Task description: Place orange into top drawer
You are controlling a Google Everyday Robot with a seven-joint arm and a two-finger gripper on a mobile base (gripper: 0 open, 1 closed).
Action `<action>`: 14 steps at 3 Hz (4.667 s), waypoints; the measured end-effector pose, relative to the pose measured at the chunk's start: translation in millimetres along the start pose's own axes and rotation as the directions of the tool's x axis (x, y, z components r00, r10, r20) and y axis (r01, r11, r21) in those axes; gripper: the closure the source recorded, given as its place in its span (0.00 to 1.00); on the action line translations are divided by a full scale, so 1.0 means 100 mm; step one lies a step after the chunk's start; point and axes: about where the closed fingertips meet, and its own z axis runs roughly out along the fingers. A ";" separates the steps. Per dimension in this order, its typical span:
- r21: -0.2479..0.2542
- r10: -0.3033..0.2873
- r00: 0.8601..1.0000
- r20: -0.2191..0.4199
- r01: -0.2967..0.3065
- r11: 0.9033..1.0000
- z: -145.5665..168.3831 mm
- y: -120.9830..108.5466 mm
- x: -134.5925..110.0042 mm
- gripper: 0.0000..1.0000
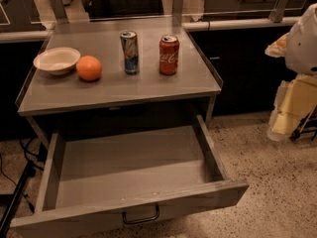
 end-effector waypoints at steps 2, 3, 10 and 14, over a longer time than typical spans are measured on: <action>0.000 -0.040 0.999 0.029 0.040 0.999 0.04 -0.04 -0.24 0.00; -0.011 -0.080 0.995 0.053 0.081 0.997 0.10 -0.05 -0.47 0.00; 0.061 -0.114 0.967 0.229 0.103 0.993 0.57 -0.34 -1.58 0.00; -0.014 -0.199 0.939 0.279 0.211 0.977 0.86 -0.63 -2.15 0.00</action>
Offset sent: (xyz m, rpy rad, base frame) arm 0.0173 0.0335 0.0003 0.0235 -0.0012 0.0704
